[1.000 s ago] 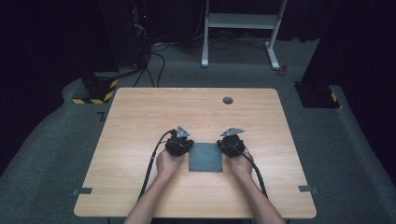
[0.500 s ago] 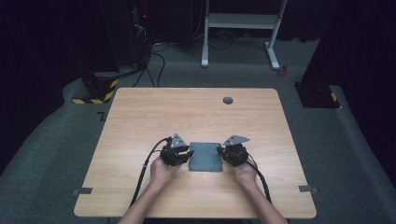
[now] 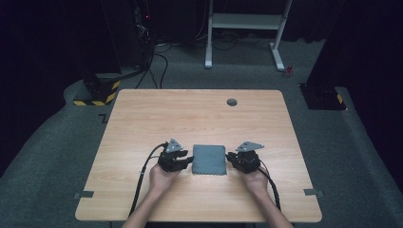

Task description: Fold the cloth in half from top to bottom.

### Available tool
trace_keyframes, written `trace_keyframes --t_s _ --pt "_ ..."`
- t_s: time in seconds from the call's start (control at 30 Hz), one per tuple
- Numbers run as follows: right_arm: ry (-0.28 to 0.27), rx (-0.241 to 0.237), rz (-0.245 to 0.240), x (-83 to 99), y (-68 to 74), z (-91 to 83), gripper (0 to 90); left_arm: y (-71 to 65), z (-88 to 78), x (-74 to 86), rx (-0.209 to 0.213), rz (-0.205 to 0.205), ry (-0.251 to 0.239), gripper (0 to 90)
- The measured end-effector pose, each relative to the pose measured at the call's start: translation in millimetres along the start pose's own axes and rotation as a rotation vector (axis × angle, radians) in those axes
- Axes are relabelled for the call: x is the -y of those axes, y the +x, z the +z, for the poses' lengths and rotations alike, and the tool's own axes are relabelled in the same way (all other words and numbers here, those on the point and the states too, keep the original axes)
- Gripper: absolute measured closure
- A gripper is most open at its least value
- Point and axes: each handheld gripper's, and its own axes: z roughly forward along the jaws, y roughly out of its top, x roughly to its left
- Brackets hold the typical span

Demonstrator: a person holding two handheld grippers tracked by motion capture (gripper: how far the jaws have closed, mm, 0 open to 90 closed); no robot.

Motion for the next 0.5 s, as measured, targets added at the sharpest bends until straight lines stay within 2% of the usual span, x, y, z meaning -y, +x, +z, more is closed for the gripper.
trace_keyframes --t_s 0.13,0.27,0.33,0.5 --pt "-0.032 0.002 0.020 2.8 -2.9 -11.4 73.2 5.6 -15.5 4.3 0.000 -0.037 -0.060 54.6" --pt "-0.068 0.025 0.039 6.5 -6.6 -23.5 67.6 7.2 -27.2 8.1 -0.006 -0.032 -0.077 51.9" --pt "-0.077 0.029 0.063 9.8 -9.0 -29.5 65.6 9.1 -33.9 10.6 -0.012 -0.038 -0.093 50.4" --pt "-0.101 0.050 0.074 18.7 -15.0 -43.3 62.2 14.2 -45.4 18.6 -0.029 -0.056 -0.108 47.7"
